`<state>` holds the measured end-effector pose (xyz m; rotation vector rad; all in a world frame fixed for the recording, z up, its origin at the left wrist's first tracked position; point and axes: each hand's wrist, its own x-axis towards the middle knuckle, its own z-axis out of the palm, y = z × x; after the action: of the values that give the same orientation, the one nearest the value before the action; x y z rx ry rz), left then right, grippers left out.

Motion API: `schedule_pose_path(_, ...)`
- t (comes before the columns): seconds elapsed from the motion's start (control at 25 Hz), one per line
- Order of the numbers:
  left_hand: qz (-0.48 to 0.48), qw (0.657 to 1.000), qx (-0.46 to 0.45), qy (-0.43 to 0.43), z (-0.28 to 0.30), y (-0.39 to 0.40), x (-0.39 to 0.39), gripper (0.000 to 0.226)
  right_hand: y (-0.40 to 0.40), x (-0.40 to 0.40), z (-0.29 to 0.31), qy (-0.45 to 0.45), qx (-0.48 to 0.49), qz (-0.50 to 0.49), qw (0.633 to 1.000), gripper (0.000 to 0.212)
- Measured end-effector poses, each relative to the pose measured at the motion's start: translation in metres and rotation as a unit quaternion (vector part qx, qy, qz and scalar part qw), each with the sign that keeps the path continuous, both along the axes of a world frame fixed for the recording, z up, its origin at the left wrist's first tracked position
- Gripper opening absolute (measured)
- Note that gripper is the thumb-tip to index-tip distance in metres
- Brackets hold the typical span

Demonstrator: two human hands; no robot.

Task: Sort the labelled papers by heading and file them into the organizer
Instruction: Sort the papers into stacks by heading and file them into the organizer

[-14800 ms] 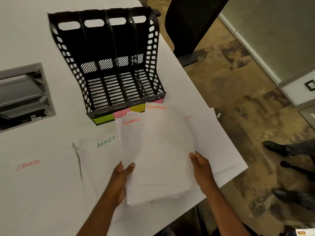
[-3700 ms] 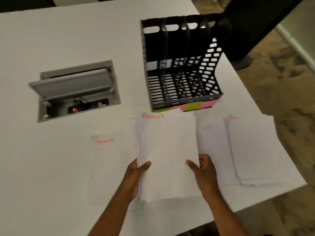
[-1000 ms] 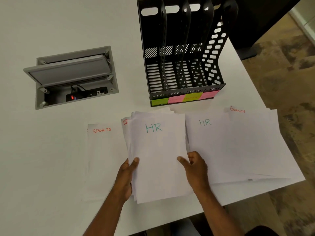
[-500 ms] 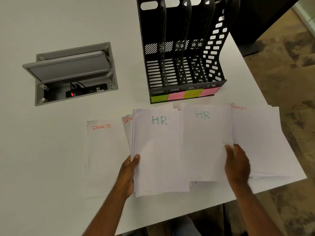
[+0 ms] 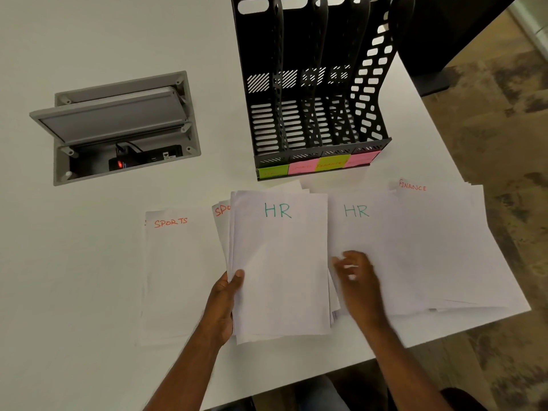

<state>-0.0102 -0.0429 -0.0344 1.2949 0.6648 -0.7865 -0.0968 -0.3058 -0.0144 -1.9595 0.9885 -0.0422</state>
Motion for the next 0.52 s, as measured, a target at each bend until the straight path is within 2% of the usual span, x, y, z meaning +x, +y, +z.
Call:
schedule_pose_path(0.04,-0.004,1.000,-0.003,-0.001,0.001,-0.002,0.000,0.034,0.014,0.006,0.000,0.022,0.052,0.002,0.998,0.035)
schedule_pose_path(0.12,-0.009,1.000,-0.008,-0.003,0.002,-0.004,0.002,0.036,0.029,0.011,-0.004,0.038,0.088,-0.015,0.995,0.035)
schedule_pose_path(0.24,-0.015,1.000,-0.010,-0.009,0.004,-0.005,0.004,0.035,0.027,0.012,-0.004,0.005,0.068,-0.041,0.997,0.038)
schedule_pose_path(0.36,-0.010,1.000,-0.016,-0.008,0.004,-0.003,0.004,0.032,0.022,0.015,0.001,-0.003,0.047,-0.021,0.999,0.045)
schedule_pose_path(0.52,-0.008,1.000,0.001,-0.011,0.005,0.003,0.005,0.035,0.017,0.015,0.005,0.003,0.014,0.005,1.000,0.039)
